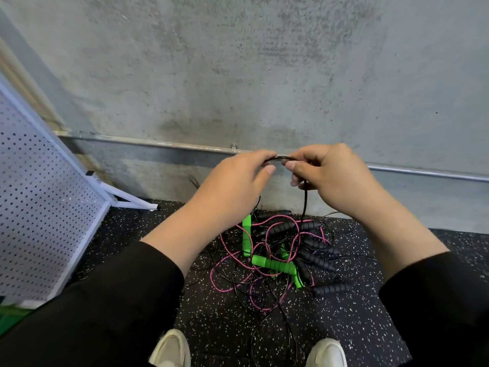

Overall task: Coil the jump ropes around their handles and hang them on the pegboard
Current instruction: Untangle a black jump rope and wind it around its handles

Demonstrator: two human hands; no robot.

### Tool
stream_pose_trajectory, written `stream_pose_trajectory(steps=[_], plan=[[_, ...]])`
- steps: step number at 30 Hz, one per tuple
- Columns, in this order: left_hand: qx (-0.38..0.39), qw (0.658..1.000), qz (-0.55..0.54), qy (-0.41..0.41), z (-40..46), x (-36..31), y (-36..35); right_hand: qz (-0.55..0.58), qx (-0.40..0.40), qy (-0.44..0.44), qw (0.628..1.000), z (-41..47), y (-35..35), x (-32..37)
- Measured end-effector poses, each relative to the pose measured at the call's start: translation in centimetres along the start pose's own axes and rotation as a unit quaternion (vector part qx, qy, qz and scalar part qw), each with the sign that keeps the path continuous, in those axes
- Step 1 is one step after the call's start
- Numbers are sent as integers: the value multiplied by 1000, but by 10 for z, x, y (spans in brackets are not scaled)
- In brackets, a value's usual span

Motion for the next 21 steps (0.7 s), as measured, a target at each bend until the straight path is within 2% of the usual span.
stream_pose_trajectory(steps=[3, 6, 8, 10, 12, 14, 16, 19, 20, 21], plan=[[-11, 1000, -8, 17, 2, 4, -1, 16, 6, 5, 1000, -1, -2, 1], [-128, 991, -36, 17, 4, 10, 19, -3, 30, 9, 999, -1, -6, -1], [-238, 966, -92, 36, -1, 17, 44, -52, 61, -18, 997, -1, -8, -10], [-340, 925, -147, 81, -6, 35, 67, -107, 88, -54, 989, -3, -9, -20], [-384, 889, -212, 129, -8, 60, 77, -120, 95, -83, 985, -4, -8, -27], [-359, 885, -251, 155, -4, 74, 73, -84, 70, -87, 990, -2, -5, -28], [-330, 906, -215, 155, -5, 66, 66, -28, 31, -74, 996, -1, -1, -22], [-334, 929, -147, 68, -10, 36, 64, 82, -20, -67, 994, -1, 3, -9], [-289, 944, -148, 53, -7, 29, 57, 107, -28, -66, 992, -2, 3, -6], [-205, 962, -167, 64, -2, 24, 44, 124, -31, -64, 990, -3, 2, -2]])
Point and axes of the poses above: each hand's wrist, its own z-axis towards the middle knuckle, its own y-axis out of the back of the hand, x = y × z, the point moved 6 cm from there along z, towards the middle knuckle, and after that the axes turned 3 degrees about x, right-handed, at the moved point
